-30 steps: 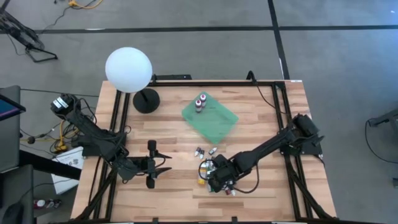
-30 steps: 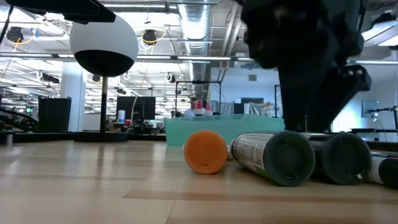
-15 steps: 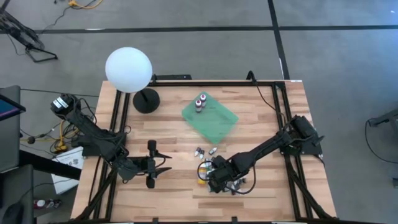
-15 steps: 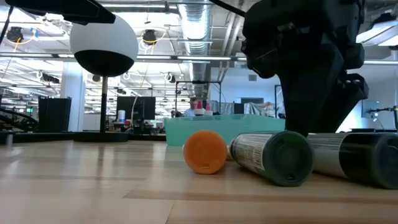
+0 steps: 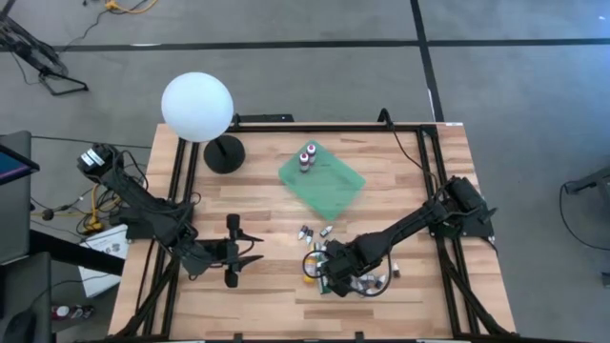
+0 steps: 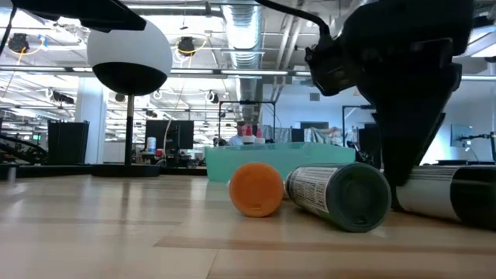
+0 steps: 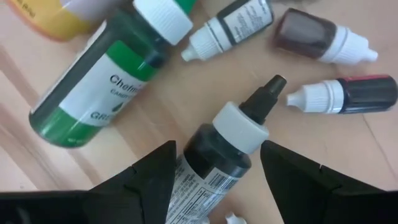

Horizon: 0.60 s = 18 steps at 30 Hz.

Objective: Pick & Place food coloring
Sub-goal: Put the large black food coloring bottle into the green bin

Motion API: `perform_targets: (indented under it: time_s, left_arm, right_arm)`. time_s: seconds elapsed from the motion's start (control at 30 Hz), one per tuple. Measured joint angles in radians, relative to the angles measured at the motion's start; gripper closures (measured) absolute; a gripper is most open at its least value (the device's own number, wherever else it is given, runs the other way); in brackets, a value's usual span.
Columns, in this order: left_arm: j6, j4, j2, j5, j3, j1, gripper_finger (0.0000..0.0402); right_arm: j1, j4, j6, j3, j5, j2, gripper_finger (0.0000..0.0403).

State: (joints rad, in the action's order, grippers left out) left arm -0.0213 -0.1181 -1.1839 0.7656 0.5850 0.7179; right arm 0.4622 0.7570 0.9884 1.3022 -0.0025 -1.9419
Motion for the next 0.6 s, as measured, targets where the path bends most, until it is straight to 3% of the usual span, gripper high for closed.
perform_targets:
  time_s: [0.6]
  left_arm:
    - [-0.025, 0.000, 0.000, 0.000, 0.000, -0.025, 0.0208]
  right_arm:
    - [-0.006, 0.031, -0.458, 0.000, -0.027, 0.001, 0.0178]
